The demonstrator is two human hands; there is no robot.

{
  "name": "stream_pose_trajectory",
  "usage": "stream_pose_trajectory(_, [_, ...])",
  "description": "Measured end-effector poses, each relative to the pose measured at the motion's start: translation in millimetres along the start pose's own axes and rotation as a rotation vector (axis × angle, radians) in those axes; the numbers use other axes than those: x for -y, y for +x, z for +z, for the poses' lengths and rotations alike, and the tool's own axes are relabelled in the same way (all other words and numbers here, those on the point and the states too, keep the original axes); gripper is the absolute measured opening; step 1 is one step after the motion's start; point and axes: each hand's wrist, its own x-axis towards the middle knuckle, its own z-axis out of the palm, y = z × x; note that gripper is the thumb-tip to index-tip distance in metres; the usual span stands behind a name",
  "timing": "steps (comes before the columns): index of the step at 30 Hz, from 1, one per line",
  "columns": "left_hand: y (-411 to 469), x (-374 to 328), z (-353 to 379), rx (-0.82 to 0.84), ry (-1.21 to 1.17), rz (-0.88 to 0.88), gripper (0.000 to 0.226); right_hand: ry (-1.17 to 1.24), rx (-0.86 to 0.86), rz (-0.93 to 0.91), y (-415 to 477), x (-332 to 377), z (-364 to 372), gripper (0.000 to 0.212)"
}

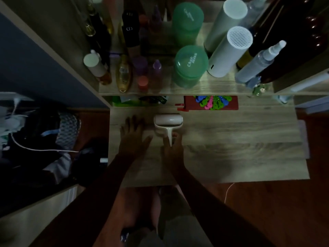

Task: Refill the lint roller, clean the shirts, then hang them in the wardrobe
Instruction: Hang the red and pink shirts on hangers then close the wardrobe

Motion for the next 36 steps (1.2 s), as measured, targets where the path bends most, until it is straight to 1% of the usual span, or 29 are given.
stream_pose_trajectory(3, [1, 2, 2, 0.024, 0.026, -0.011, 0.089, -0.039, 0.015, 0.022, 6, 3, 3, 0.027])
stream_pose_trajectory(7, [3, 4, 7, 0.031, 0.019, -0.004, 0.09, -0.084, -0.029, 0.004, 14, 6, 7, 0.028])
stream_pose_trajectory(9, [2, 4, 7, 0.025, 0.013, -0.005, 0.09, -0.099, -0.04, -0.01, 17, 8, 9, 0.035])
stream_pose_trajectory(12, [2, 3, 4, 0.033, -0.005, -0.02, 0.092, -0.118, -0.064, -0.06, 21, 4, 12, 0.053])
stream_pose_trajectory(13, [1, 2, 2, 0.032, -0.019, -0.024, 0.091, -0.118, -0.081, -0.068, 21, 3, 12, 0.054])
stream_pose_trajectory(16, [-6, -5, -4, 0.032, -0.07, -0.036, 0.082, -0.084, -0.137, -0.089, 14, 7, 7, 0.047])
stream_pose_trajectory(18, [-16, -7, -9, 0.008, -0.084, -0.047, 0.078, -0.077, -0.149, -0.111, 5, 11, 4, 0.047])
stream_pose_trajectory(20, [-30, -4, -18, -0.003, -0.072, -0.062, 0.083, -0.106, -0.147, -0.144, -7, 14, 4, 0.052])
stream_pose_trajectory(22, [-46, 4, -30, -0.031, -0.083, -0.065, 0.087, -0.141, -0.128, -0.169, -22, 19, 7, 0.052])
stream_pose_trajectory(25, [-82, 24, -50, -0.143, -0.111, -0.113, 0.082, -0.188, -0.067, -0.24, -54, 34, 16, 0.044])
stream_pose_trajectory(28, [-138, 56, -76, -0.274, -0.182, -0.183, 0.086, -0.167, 0.023, -0.371, -97, 57, 37, 0.04])
stream_pose_trajectory(31, [-213, 106, -114, -0.408, -0.184, -0.251, 0.083, -0.132, 0.213, -0.487, -164, 95, 74, 0.04])
stream_pose_trajectory(34, [-310, 156, -167, -0.599, -0.12, -0.365, 0.075, -0.084, 0.371, -0.762, -254, 145, 119, 0.036])
stream_pose_trajectory(36, [-385, 184, -206, -0.732, -0.101, -0.448, 0.077, -0.032, 0.486, -0.945, -326, 182, 144, 0.032])
